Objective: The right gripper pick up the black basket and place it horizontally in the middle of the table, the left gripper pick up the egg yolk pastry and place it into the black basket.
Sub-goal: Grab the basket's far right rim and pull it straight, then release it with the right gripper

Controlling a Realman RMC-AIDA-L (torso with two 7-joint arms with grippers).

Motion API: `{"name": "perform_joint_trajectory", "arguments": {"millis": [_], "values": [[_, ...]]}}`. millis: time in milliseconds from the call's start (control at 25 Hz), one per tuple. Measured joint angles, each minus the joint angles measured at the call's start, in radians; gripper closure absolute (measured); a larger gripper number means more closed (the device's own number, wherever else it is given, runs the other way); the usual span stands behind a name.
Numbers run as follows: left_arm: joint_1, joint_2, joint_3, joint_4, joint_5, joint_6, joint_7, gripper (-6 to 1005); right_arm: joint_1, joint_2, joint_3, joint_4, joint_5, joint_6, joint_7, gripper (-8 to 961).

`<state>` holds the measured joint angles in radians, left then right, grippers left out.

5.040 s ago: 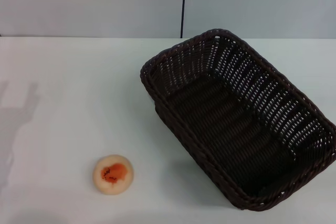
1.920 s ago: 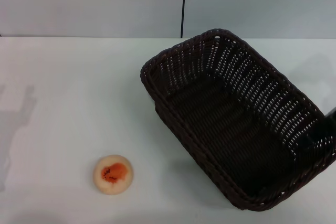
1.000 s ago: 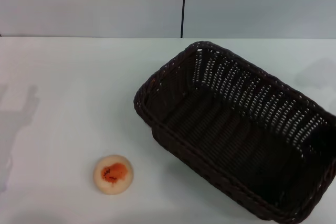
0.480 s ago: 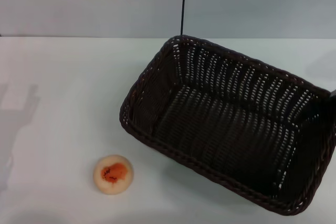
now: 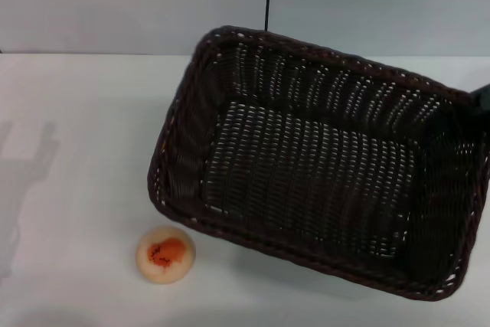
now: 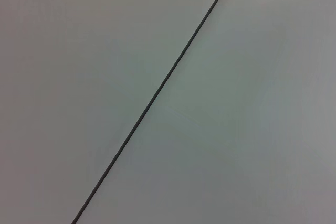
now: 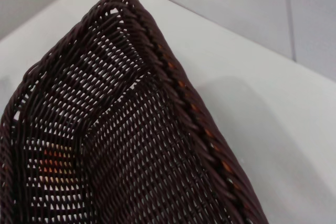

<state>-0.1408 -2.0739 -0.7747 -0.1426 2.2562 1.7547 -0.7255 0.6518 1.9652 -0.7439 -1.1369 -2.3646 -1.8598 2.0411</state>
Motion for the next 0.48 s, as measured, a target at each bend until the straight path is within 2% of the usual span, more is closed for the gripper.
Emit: {"name": "perform_joint_trajectory", "arguments": {"millis": [40,200,480], "values": [[0.000,0.000,0.000,0.000,0.000,0.000,0.000,167,0.000,0.000,0.000,0.000,0.000,0.000,0.000,808],[0.000,0.000,0.000,0.000,-0.001,0.000,0.000,168,0.016,-0.023,-0.011,-0.008,0.008,-0.020,-0.074,808],[0.000,0.000,0.000,0.000,-0.003,0.000,0.000,168,0.022,-0.028,-0.012,-0.058,0.008,-0.030,-0.189,807]]}}
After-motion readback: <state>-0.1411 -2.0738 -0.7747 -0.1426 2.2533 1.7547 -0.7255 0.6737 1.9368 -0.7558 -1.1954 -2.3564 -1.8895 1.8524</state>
